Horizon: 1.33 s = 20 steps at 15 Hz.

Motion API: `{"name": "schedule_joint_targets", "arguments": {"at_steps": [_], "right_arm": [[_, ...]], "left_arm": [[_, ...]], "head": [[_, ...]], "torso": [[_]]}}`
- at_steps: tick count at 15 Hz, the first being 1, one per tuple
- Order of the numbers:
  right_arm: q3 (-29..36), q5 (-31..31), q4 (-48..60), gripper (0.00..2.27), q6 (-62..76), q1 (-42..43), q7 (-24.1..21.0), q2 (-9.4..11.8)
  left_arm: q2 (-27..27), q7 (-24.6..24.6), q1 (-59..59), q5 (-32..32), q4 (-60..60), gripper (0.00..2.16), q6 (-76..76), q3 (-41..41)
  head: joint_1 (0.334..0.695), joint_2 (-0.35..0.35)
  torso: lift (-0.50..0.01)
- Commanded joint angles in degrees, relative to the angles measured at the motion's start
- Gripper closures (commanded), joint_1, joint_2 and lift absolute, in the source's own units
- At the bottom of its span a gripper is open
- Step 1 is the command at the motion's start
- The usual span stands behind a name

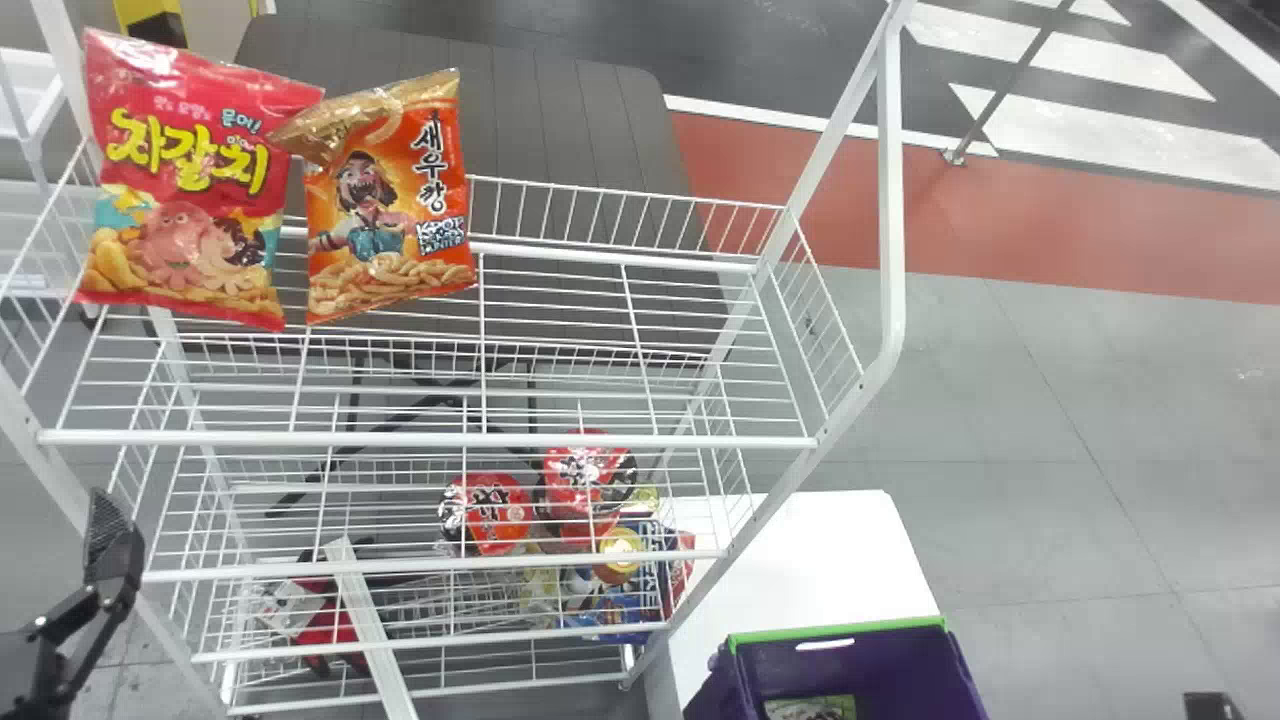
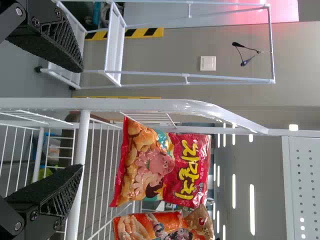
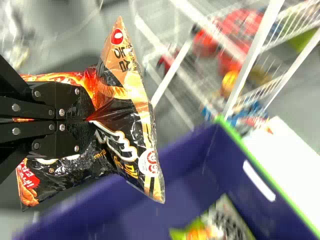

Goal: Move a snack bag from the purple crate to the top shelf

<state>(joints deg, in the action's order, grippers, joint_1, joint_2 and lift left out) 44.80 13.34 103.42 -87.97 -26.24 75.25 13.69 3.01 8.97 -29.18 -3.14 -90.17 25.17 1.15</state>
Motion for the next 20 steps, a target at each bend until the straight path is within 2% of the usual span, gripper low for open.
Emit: {"name": "schedule_joint_targets", "arguments": {"at_steps": [1, 2, 5, 8, 10, 11, 12, 14, 16, 17, 20], "right_arm": [[1.3, -0.2, 8.4, 2.15, -2.1, -0.1, 1.7, -2.0], [1.7, -0.3, 12.9, 2.16, -2.1, 0.0, 2.4, -3.0], [1.3, -3.9, 24.3, 2.15, -2.1, 2.1, 2.8, -4.1], [0.3, -3.9, 32.6, 2.16, -2.1, 8.8, 2.6, -7.0], [-3.5, -3.3, 35.7, 2.15, -2.1, 12.4, 1.4, -7.4], [-5.8, -3.2, 37.1, 2.15, -2.1, 14.1, -1.0, -8.0], [-8.2, -3.1, 38.4, 2.15, -2.1, 15.5, -3.2, -9.1], [-13.6, -3.2, 39.1, 2.15, -2.1, 18.6, -8.6, -10.0], [-19.3, -3.3, 39.2, 2.15, -2.1, 21.0, -14.4, -12.5], [-22.7, -3.9, 39.3, 2.15, -2.1, 21.3, -18.3, -13.7], [-31.0, -10.0, 37.6, 2.15, -2.1, 21.9, -32.7, -13.7]], "left_arm": [[0.0, 0.1, -0.1, 0.1, -0.1, 0.15, 0.0, 0.1], [0.0, 0.1, -0.2, 0.1, -0.3, 0.15, 0.0, 0.2], [0.2, 0.4, -0.9, 0.2, -1.0, 0.15, 0.0, 0.3], [0.2, 0.4, -1.1, 0.2, -1.1, 0.15, 0.4, 0.3], [0.3, 0.4, -1.5, 0.2, -1.5, 0.15, 0.7, 0.3], [0.3, 0.5, -1.8, 0.2, -2.0, 0.15, 0.9, 0.3], [0.3, 0.7, -2.2, 0.2, -2.2, 0.15, 1.2, 0.3], [0.4, 0.9, -2.5, 0.2, -2.4, 0.15, 1.4, 0.3], [0.4, 1.0, -2.8, 0.2, -2.6, 0.15, 1.8, 0.3], [0.4, 1.1, -3.0, 0.2, -2.6, 0.15, 1.9, 0.3], [0.5, 1.1, -3.2, 0.2, -2.6, 0.15, 2.6, 0.3]], "head": [[0.695, -0.35], [0.695, -0.35], [0.695, -0.35], [0.695, -0.262], [0.695, -0.222], [0.695, -0.185], [0.695, -0.166], [0.695, -0.134], [0.695, -0.081], [0.695, -0.059], [0.695, 0.006]], "torso": [[-0.001], [-0.001], [-0.001], [-0.001], [-0.001], [-0.001], [-0.001], [-0.001], [-0.001], [0.0], [0.0]]}}
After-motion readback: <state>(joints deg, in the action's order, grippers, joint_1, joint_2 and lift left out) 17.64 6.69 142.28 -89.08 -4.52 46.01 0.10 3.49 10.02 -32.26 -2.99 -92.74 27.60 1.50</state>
